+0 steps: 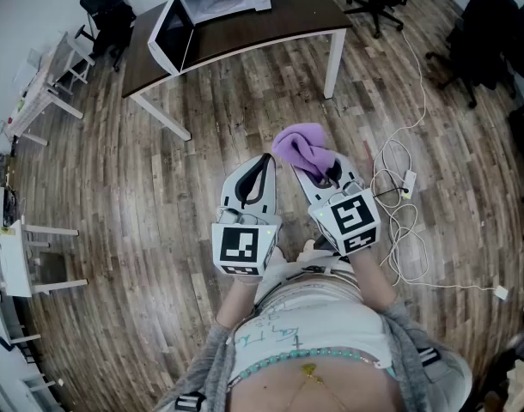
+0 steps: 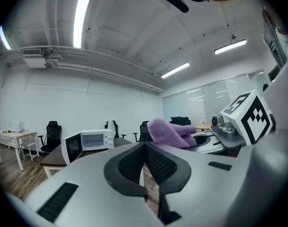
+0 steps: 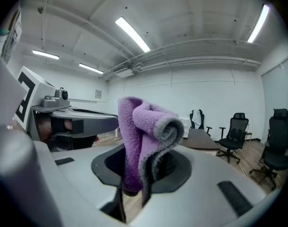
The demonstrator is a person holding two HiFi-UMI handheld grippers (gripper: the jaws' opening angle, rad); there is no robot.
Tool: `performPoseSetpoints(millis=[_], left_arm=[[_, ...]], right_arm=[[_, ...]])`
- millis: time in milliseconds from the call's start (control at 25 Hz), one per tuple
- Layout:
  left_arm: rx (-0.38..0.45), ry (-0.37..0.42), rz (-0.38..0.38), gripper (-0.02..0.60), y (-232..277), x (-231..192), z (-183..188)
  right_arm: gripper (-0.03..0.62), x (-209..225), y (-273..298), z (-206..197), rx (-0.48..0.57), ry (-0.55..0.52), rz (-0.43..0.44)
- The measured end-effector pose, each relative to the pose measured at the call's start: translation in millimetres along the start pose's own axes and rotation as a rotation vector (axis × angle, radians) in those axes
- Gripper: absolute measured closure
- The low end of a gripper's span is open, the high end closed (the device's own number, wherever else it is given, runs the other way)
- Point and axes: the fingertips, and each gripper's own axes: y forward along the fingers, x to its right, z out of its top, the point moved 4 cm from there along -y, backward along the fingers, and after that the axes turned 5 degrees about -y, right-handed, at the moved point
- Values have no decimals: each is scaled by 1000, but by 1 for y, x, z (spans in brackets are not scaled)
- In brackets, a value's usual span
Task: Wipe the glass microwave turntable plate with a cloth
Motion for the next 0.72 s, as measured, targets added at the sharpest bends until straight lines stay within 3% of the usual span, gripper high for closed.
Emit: performPoseSetpoints(millis=[440,720], left_arm=[[-2,-36,53,571,10,7,-6],[-31,-73,92,571,12,-13,-18]], right_arm=[[486,15,-2,-11,7,23,76],[485,13,15,-18,-3,39,124]])
